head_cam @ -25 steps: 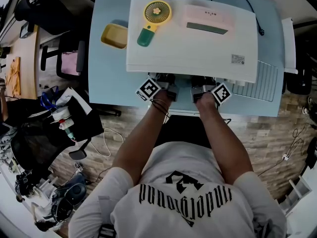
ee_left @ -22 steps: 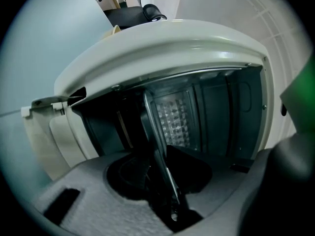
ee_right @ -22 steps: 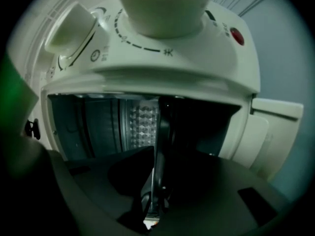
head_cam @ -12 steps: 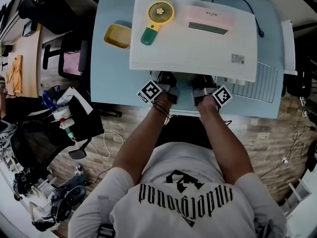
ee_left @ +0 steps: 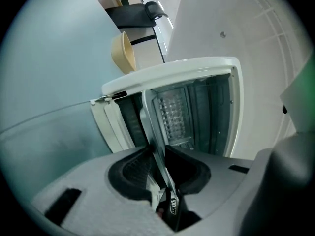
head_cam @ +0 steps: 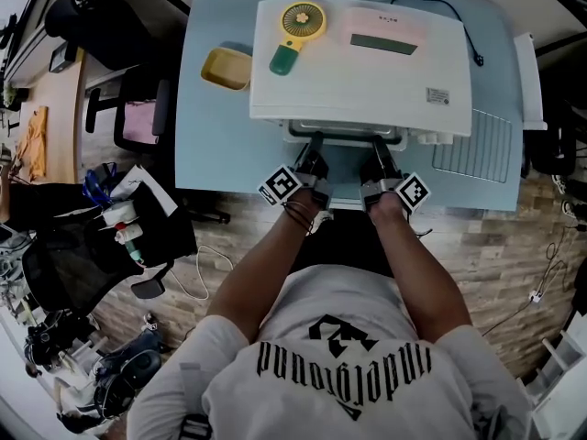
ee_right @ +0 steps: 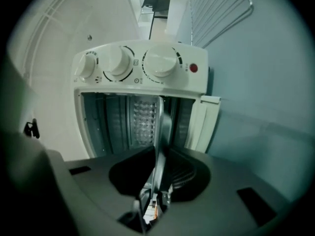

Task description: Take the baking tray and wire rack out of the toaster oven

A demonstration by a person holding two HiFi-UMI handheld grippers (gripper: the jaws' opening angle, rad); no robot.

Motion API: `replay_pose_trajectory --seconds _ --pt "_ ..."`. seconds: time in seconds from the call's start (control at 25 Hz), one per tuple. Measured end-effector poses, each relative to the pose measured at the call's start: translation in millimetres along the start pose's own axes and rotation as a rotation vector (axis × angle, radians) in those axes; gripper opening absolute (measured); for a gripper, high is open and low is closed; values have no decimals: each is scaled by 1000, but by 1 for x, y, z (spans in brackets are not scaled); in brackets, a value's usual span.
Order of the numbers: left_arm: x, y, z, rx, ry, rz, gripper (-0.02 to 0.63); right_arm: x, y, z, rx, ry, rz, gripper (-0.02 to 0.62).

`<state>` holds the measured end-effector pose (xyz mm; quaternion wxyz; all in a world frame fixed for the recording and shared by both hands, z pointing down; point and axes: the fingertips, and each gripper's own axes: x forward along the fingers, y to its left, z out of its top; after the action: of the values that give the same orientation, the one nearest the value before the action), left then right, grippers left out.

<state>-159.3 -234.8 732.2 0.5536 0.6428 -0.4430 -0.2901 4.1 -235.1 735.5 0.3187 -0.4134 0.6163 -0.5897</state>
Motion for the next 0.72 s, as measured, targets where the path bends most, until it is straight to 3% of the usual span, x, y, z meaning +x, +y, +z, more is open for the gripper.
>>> replay_pose_trajectory --seconds 0.72 --pt "-84 1 -43 -12 105 1 92 -85 -5 -45 -30 9 -53 81"
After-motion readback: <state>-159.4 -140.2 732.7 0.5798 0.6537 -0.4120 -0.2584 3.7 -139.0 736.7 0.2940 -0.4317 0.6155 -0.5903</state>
